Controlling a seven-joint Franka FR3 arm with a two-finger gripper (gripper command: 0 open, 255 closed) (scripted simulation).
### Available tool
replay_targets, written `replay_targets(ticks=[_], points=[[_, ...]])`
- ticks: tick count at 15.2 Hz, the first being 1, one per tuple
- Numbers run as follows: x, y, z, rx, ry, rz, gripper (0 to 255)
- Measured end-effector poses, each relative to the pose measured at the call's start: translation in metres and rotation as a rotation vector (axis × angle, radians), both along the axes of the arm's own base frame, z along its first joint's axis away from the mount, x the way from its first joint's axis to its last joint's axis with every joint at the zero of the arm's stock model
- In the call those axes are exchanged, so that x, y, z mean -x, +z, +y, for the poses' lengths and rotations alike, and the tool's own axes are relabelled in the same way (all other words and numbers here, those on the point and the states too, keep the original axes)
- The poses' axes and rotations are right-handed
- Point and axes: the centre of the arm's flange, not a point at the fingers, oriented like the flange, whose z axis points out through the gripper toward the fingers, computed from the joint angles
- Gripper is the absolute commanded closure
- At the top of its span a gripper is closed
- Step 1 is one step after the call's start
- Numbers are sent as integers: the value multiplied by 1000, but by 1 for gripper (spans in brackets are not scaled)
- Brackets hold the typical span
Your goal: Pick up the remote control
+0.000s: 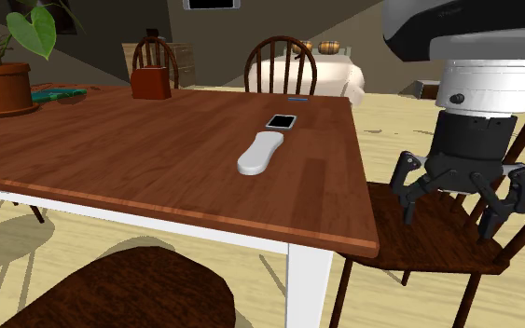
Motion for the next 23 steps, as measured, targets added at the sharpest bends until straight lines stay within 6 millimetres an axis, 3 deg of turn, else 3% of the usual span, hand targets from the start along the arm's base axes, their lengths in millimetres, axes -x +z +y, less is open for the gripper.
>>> replay_targets(ticks=[2,6,10,12,23], points=[[-3,0,5,-1,1,-2,0],[-21,5,44,-1,7,-15,0],[-29,19,72,127,19,-24,0],[-48,19,118,26,25,-43,0],[-100,43,243,-32,43,-93,0]])
